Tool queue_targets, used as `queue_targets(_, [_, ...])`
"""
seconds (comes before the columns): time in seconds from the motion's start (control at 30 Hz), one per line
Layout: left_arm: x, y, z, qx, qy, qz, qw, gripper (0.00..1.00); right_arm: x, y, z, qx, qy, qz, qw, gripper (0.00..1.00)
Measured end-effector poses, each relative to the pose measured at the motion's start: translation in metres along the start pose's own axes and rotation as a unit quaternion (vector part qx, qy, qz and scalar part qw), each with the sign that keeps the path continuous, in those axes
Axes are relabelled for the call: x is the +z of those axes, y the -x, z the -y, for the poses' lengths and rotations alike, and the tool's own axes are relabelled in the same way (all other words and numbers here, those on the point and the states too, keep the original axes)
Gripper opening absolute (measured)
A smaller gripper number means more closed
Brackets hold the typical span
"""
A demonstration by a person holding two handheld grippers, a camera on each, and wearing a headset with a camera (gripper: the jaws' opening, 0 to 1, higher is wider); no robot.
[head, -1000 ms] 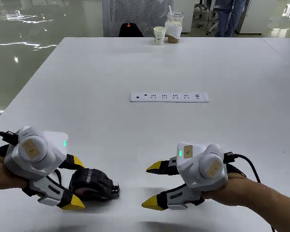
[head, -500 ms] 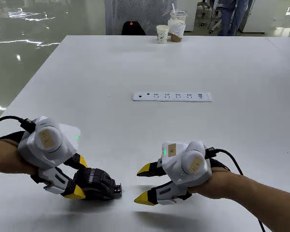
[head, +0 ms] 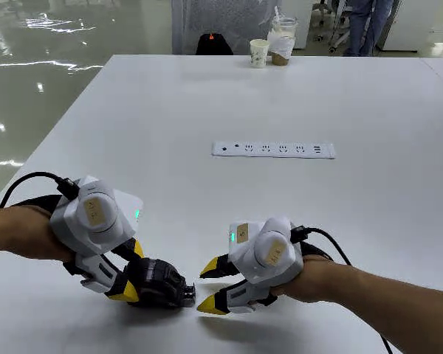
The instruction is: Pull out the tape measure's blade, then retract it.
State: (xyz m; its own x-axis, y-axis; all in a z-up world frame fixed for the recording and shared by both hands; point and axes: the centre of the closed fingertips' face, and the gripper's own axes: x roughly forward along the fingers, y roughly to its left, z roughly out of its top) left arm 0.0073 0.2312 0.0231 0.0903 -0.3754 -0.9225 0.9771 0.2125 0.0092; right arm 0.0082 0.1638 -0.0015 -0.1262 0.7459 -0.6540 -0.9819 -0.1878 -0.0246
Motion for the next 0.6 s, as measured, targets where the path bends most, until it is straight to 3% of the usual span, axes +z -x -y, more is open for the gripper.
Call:
queue_targets(0.33, [0.0, -0.001, 0.003, -0.002, 0.003, -0.004, 1.0, 0.26, 0.001, -0.016, -0.002, 0.009, 0.008, -0.016, 0.9998, 0.2])
queue_targets(0.6, [0.003, 0.0, 0.006, -0.006, 0.005, -0.004, 1.0, 0.26, -0.001, -0.019, 0.0, 0.004, 0.02, -0.026, 0.9995, 0.13])
